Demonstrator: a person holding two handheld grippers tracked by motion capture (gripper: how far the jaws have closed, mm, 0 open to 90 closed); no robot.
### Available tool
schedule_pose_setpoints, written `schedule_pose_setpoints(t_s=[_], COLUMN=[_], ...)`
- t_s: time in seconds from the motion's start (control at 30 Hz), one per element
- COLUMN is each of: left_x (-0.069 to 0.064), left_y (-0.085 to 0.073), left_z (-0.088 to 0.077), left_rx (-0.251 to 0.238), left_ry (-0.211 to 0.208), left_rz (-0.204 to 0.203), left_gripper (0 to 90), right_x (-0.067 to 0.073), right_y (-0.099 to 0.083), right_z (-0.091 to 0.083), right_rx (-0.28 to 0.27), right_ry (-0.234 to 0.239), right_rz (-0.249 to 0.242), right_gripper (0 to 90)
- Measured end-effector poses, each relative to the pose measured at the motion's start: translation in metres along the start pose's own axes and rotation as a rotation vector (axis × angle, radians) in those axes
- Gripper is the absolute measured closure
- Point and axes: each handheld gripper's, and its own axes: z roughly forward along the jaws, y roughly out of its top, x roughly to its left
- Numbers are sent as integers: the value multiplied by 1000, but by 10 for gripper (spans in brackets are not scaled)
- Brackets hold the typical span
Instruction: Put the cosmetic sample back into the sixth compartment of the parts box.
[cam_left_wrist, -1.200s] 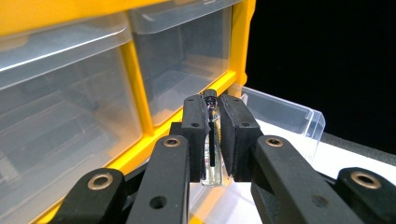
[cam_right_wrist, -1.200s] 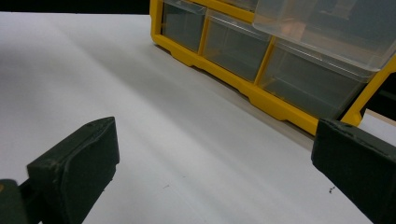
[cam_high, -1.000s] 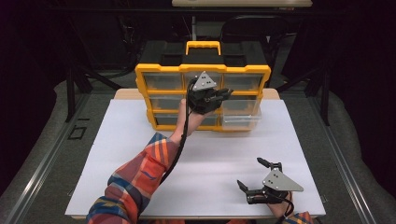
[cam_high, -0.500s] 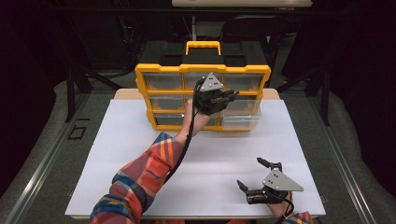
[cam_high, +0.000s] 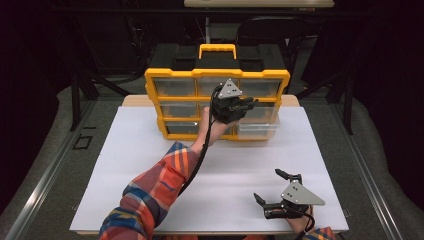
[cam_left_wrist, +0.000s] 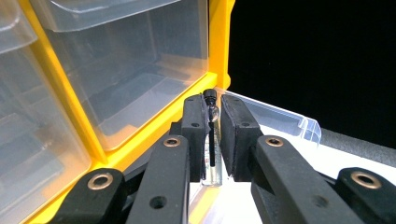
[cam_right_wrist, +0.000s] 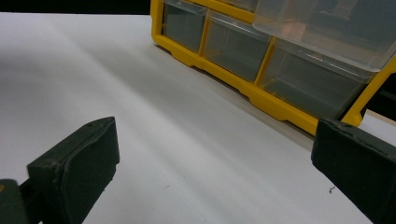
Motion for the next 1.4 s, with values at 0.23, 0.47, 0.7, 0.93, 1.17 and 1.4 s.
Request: schedule_pose_setpoints(t_s=[0.23,0.47,0.7,0.93,1.17,1.4], left_x=[-1,-1,-2,-3,-3,-1], left_y=[-3,-6,-12,-13,-15,-13], left_z=[5,8,10,12,14,4], left_rx=[16,32,63,77,93,72], left_ry=[-8,-20,-29,-32,-39,-19], left_rz=[-1,-2,5,8,6,-14], left_gripper=[801,801,799,799,784,376], right_x=[0,-1,0,0,-1,0], right_y=[0,0,0,0,0,0], right_z=[0,0,1,1,0,0], right_rx=[0,-1,-1,3,1,0], right_ry=[1,2,4,2,4,4], right_rz=[0,0,0,-1,0,2], right_gripper=[3,4,3,3,4,3])
